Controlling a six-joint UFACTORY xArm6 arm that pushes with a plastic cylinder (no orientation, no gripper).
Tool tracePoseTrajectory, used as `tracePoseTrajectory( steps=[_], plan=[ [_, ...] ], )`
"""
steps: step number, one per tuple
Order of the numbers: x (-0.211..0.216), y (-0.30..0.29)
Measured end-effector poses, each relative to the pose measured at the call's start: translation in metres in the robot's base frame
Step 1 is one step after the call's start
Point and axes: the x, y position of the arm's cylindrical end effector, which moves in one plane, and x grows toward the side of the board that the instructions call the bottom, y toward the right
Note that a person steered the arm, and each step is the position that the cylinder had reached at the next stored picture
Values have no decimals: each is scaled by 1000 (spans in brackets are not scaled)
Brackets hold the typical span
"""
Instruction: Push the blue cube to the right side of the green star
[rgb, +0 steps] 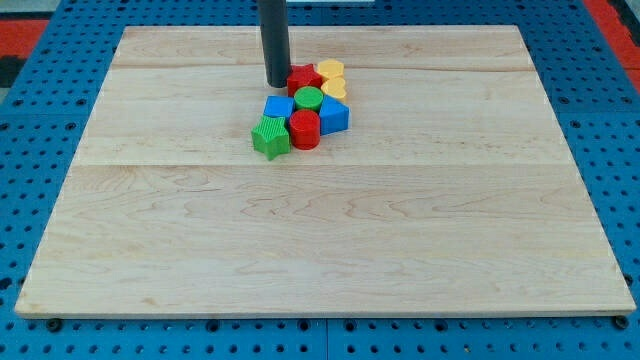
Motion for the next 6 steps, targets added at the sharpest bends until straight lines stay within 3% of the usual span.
tracePoseTrajectory(
  steps=[3,6],
  plan=[
    [1,6],
    [78,-42]
  ],
)
